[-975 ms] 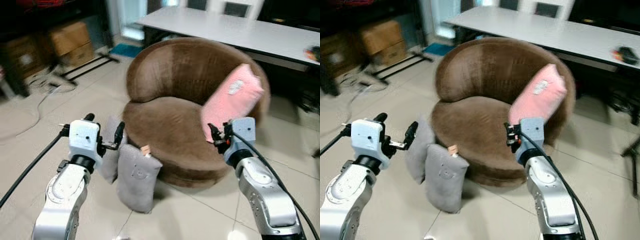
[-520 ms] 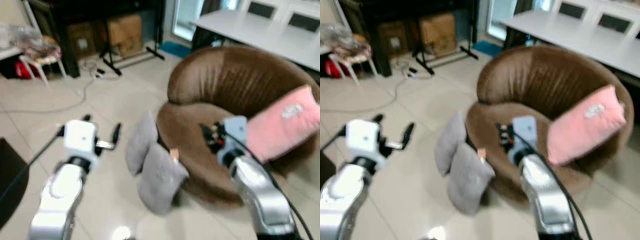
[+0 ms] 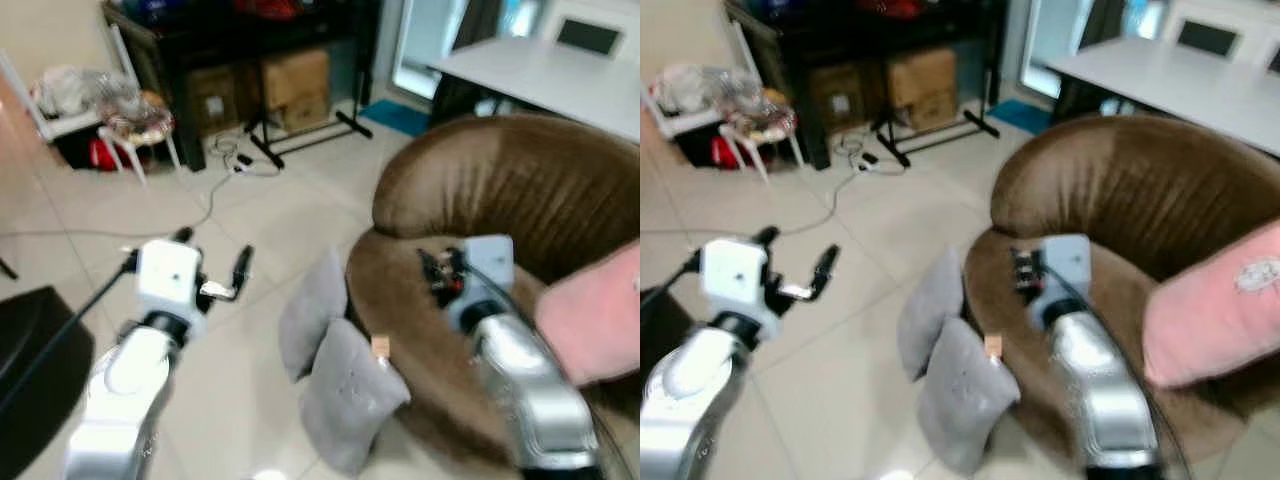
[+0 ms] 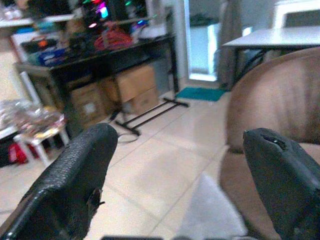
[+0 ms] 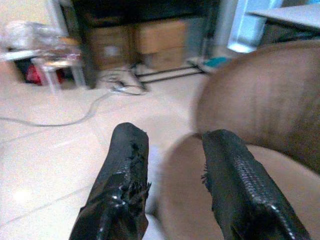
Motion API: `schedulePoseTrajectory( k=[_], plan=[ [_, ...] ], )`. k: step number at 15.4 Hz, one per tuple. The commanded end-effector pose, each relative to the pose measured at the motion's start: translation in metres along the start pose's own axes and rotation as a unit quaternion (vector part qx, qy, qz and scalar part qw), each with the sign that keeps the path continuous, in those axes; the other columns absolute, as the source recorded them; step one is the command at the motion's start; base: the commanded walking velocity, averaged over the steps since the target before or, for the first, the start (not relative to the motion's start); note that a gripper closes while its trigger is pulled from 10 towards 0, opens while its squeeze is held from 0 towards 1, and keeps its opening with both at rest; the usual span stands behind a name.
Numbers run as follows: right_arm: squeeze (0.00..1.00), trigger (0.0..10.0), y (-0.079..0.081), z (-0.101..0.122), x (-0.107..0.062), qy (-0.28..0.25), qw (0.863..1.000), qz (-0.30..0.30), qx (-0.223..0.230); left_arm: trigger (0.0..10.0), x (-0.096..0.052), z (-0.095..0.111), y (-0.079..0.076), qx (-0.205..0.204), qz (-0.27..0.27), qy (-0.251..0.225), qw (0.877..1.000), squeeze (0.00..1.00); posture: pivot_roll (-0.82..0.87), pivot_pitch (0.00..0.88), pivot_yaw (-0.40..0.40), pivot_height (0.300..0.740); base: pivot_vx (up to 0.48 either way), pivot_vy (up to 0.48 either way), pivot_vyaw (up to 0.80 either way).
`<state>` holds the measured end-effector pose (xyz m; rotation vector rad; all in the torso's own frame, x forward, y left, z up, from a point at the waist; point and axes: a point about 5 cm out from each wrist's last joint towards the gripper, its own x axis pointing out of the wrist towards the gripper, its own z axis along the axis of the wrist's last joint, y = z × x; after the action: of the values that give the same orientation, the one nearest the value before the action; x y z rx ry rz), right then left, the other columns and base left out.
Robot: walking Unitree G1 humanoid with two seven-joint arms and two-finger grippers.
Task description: Move the pillow to the sofa from floor
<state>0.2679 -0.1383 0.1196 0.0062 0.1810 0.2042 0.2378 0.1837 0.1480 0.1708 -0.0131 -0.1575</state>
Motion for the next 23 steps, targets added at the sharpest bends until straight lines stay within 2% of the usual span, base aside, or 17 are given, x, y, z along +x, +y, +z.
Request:
schedulePoseTrajectory(
  k=[1,6,11,13,23],
  plan=[
    [0.0,10.0,-0.0105,0.0029,-0.0029,-0.006,1.0,-0.018,-0.011,10.0,0.0023,0.0045,-0.006,-0.004,-0.012,-0.011,1.0,0.0,-0.01,0.0,-0.031,0.74,0.319,0.0,0.0],
    [0.0,10.0,-0.0114,0.0035,-0.003,-0.01,1.0,-0.02,-0.016,10.0,0.0033,0.0045,-0.0069,0.002,-0.014,-0.013,1.0,0.0,-0.01,0.0,-0.031,0.74,0.304,0.0,0.0],
    [0.0,10.0,-0.0152,0.0041,-0.0038,-0.02,0.999,-0.033,-0.015,10.0,0.0048,0.0027,-0.0047,0.019,0.003,-0.017,1.0,0.0,-0.01,0.0,-0.026,0.735,0.0,0.0,0.0],
    [0.0,10.0,-0.0167,0.0059,-0.0038,-0.031,0.999,-0.036,-0.008,10.0,0.0035,0.0019,-0.0014,0.034,0.012,-0.022,0.999,0.0,-0.01,0.0,-0.027,0.71,0.0,0.0,0.0],
    [0.0,10.0,-0.0153,0.0051,0.0,-0.035,0.999,-0.036,-0.009,10.0,0.0055,0.0037,0.0002,0.034,0.02,-0.034,0.999,0.0,-0.01,0.0,-0.021,0.616,0.0,0.0,0.0]
  ],
)
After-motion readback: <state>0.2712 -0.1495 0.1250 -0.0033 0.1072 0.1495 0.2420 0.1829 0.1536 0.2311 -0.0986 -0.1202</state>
